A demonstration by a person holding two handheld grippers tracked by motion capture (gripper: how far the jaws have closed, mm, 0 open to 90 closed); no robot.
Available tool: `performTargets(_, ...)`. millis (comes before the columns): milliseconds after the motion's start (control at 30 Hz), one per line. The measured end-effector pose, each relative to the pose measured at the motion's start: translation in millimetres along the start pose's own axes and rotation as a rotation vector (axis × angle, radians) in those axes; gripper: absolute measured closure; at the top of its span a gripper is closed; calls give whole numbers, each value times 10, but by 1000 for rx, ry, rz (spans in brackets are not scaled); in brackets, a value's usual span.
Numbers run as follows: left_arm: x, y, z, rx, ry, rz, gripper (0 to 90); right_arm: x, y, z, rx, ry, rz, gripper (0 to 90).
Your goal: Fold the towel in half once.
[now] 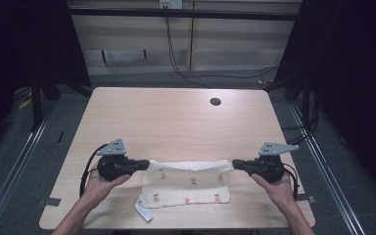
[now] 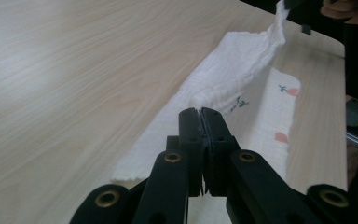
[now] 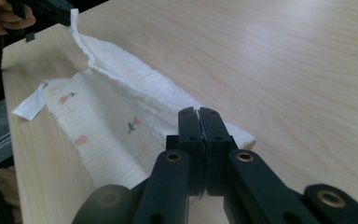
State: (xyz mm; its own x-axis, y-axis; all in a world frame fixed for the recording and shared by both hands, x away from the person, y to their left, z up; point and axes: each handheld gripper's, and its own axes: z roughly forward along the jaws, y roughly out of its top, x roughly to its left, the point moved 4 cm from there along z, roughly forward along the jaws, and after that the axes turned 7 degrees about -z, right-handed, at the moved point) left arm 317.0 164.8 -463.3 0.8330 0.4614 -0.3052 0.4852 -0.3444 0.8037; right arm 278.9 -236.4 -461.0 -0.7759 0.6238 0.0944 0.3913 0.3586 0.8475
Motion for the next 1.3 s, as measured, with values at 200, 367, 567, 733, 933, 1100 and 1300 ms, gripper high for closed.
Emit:
performTargets(200,-11,-120,24,45,0,-7,883,76,-106,17,31,8,-5,892)
performTargets(367,-68,-269,27,77,-12,-1,882,123,-228,41,72,14,-4,891)
performTargets(567,-108,-367,33,112,-26,3,880,214,-360,89,118,30,-14,891)
performTargets(733,-123,-505,129,178,-21,8,876,274,-481,107,161,42,-16,889)
performTargets(933,-210,-537,215,209,-25,17,861,287,-517,123,160,49,-7,877)
performTargets(1100,-214,-549,158,205,-31,18,837,335,-562,113,173,58,-7,838)
performTargets(1300,-218,-531,44,164,-54,2,803,370,-556,34,155,54,-5,782)
